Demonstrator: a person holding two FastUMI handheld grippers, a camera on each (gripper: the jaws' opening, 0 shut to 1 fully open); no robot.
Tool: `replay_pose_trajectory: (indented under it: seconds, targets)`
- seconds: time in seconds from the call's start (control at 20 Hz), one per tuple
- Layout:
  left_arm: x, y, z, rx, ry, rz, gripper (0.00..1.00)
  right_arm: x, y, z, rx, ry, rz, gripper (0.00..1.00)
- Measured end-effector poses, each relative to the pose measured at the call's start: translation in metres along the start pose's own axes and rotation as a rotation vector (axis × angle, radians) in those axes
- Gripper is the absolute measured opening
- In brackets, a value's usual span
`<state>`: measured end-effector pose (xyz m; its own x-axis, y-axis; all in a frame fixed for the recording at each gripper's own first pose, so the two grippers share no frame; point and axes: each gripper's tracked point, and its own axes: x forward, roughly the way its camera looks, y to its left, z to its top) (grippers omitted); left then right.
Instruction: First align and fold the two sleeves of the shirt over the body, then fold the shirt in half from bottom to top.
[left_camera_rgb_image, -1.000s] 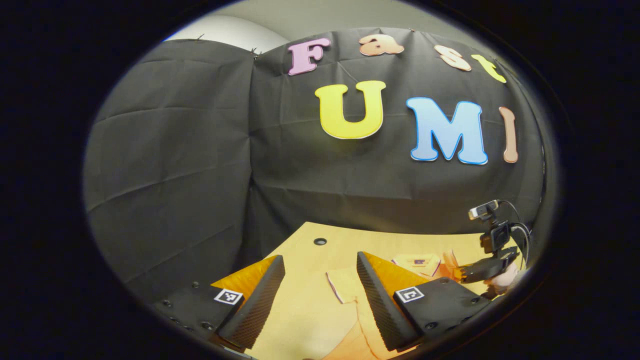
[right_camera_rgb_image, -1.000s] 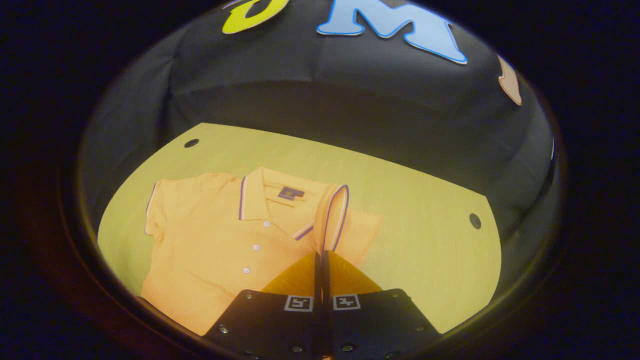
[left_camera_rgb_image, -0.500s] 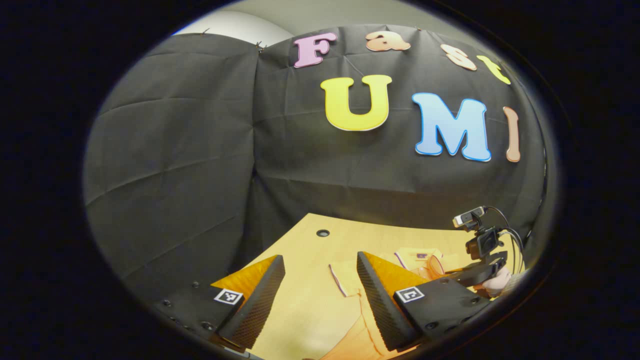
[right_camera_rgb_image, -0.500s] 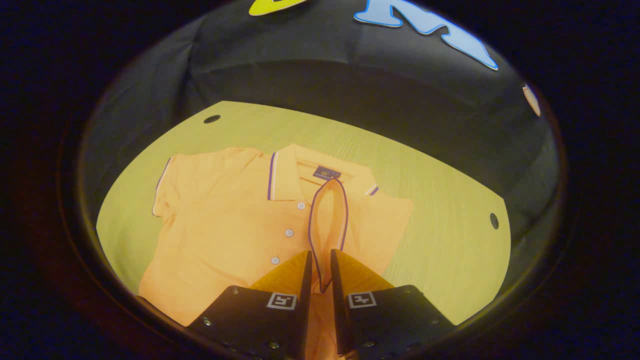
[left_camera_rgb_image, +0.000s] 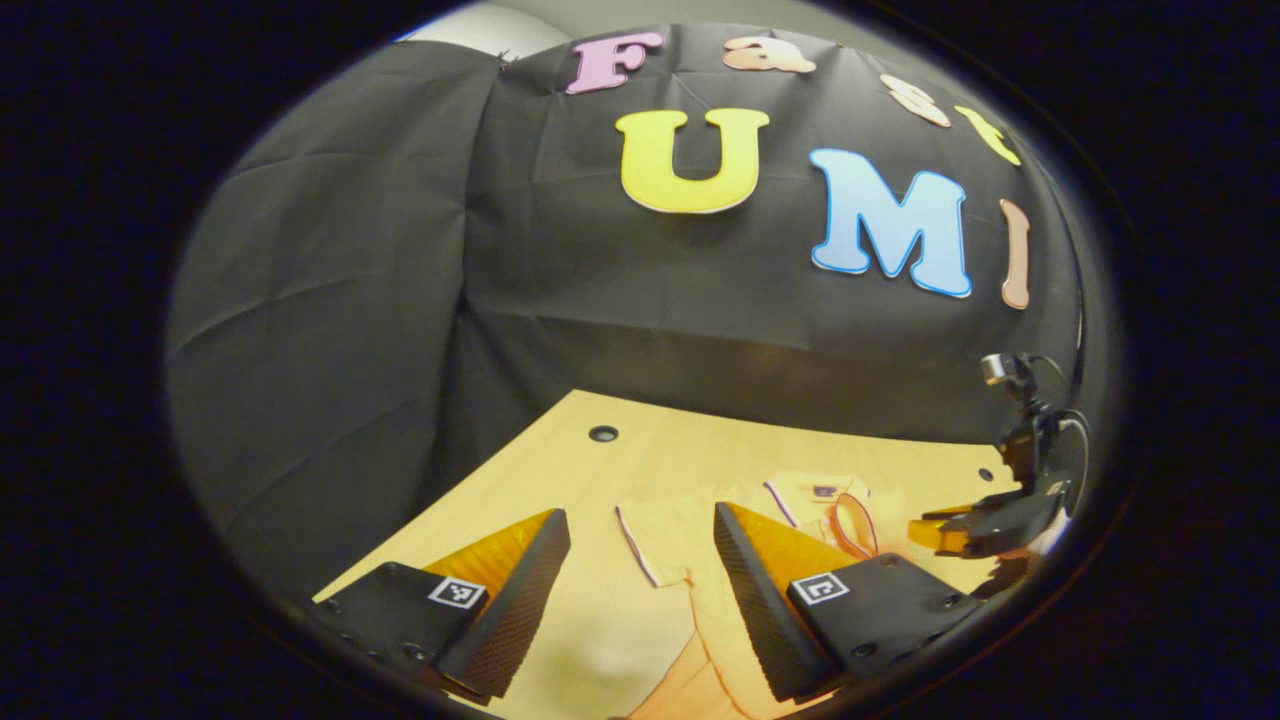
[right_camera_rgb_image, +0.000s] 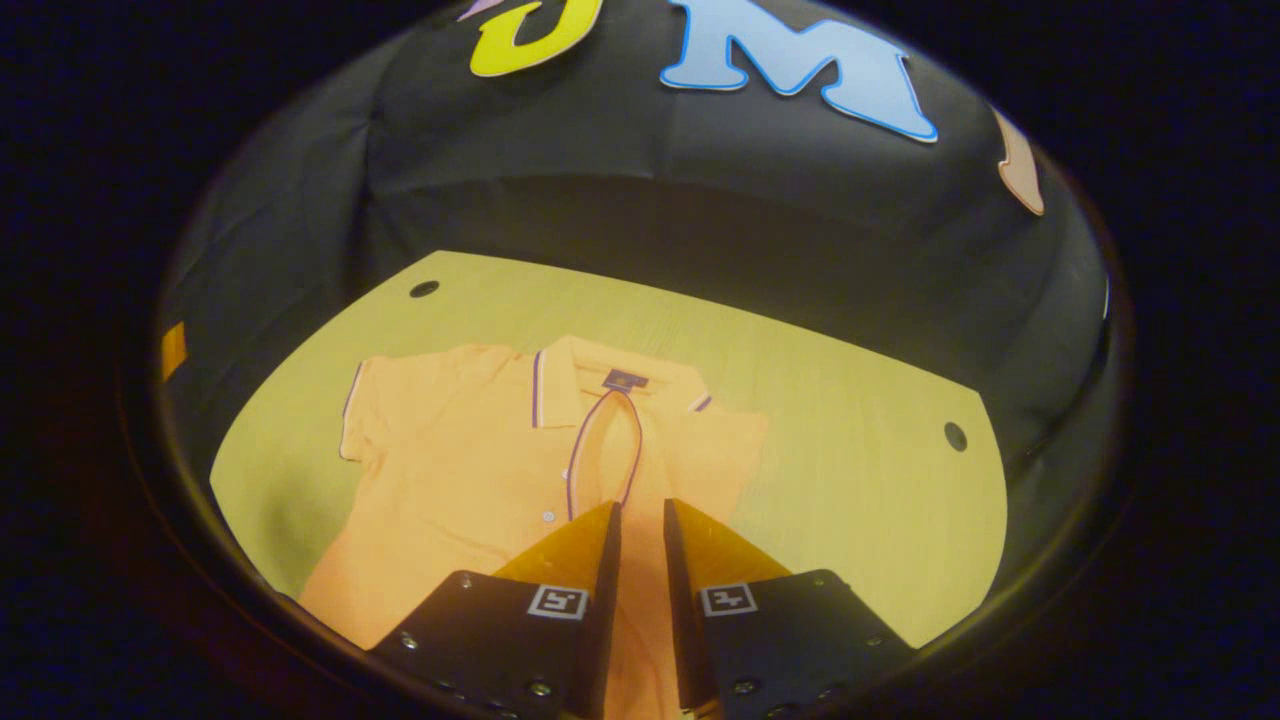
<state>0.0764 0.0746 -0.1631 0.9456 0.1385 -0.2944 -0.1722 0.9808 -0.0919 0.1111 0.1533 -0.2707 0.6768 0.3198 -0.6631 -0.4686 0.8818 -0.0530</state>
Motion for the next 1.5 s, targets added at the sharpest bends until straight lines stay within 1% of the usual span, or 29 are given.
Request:
replay_pose_trajectory:
  seconds: [0.15, 0.2, 0.25, 0.3, 0.35, 0.55, 0.6, 0.7, 0.95, 1.05, 1.15, 1.3, 1.35, 1.4, 1.5]
  targets:
    - [0.041, -0.003, -0.023, -0.012, 0.046, -0.022, 0.94, -0.026, -0.009, -0.011, 0.04, -0.002, -0.015, 0.27]
    - [0.054, -0.003, -0.033, -0.018, 0.068, -0.028, 0.96, -0.034, -0.013, -0.017, 0.051, 0.0, -0.024, 0.27]
    - [0.068, -0.003, -0.042, -0.024, 0.086, -0.032, 0.94, -0.043, -0.017, -0.023, 0.061, 0.004, -0.035, 0.27]
    - [0.082, -0.004, -0.053, -0.029, 0.108, -0.033, 0.96, -0.05, -0.02, -0.03, 0.073, 0.01, -0.045, 0.27]
    - [0.094, -0.004, -0.061, -0.032, 0.125, -0.031, 0.94, -0.058, -0.025, -0.037, 0.085, 0.015, -0.055, 0.27]
    - [0.132, 0.0, -0.094, -0.036, 0.193, -0.014, 0.94, -0.079, -0.038, -0.061, 0.128, 0.039, -0.093, 0.27]
    - [0.138, 0.001, -0.1, -0.033, 0.206, -0.012, 0.96, -0.083, -0.04, -0.067, 0.139, 0.048, -0.104, 0.27]
    - [0.15, 0.0, -0.113, -0.031, 0.235, -0.011, 0.94, -0.089, -0.044, -0.074, 0.167, 0.058, -0.119, 0.27]
    - [0.167, -0.005, -0.142, -0.041, 0.299, 0.0, 0.96, -0.093, -0.048, -0.084, 0.212, 0.076, -0.139, 0.27]
    - [0.174, -0.003, -0.152, -0.043, 0.318, 0.015, 0.96, -0.096, -0.05, -0.088, 0.209, 0.084, -0.143, 0.27]
    - [0.178, -0.001, -0.163, -0.048, 0.343, 0.034, 0.94, -0.097, -0.054, -0.092, 0.209, 0.094, -0.152, 0.27]
    - [0.18, 0.009, -0.172, 0.003, 0.374, 0.096, 0.94, -0.098, -0.062, -0.098, 0.231, 0.105, -0.166, 0.27]
    - [0.182, 0.009, -0.172, 0.019, 0.371, 0.103, 0.94, -0.098, -0.063, -0.098, 0.241, 0.108, -0.168, 0.27]
    - [0.182, 0.007, -0.171, 0.014, 0.368, 0.109, 0.8, -0.097, -0.064, -0.1, 0.249, 0.11, -0.17, 0.27]
    - [0.183, 0.007, -0.171, 0.002, 0.357, 0.113, 0.78, -0.097, -0.065, -0.102, 0.26, 0.114, -0.173, 0.27]
